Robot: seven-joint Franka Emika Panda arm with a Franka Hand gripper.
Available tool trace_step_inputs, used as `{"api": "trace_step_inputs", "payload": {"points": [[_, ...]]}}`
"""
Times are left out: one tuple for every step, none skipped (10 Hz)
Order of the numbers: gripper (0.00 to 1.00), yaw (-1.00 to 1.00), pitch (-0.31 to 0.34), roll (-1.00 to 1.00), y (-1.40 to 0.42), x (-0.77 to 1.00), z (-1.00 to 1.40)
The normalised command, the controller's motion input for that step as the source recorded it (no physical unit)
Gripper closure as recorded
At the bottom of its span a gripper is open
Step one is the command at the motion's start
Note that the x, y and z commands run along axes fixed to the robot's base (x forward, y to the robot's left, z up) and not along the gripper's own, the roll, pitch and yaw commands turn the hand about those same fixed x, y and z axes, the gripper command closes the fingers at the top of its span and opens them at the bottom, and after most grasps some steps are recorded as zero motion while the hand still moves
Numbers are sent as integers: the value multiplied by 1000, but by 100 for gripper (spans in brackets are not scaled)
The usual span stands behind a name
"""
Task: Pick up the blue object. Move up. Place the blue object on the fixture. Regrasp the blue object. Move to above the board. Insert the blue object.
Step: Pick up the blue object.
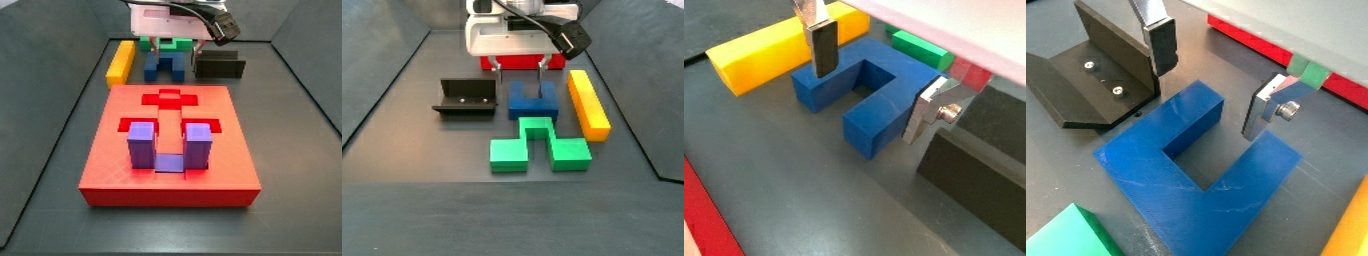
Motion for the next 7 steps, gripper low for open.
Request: {"api": "trace_step_inputs", "payload": {"points": [[0, -37, 0, 73, -40, 163, -106], [0, -43, 0, 26, 0, 171, -43], [0, -11, 0, 23, -14, 217, -80], [0, -71, 0, 94, -89, 203, -160], [0, -177, 0, 123, -114, 266, -206], [0, -111, 0, 99, -74, 163, -143], [0, 0, 0, 57, -3, 66, -74]]}}
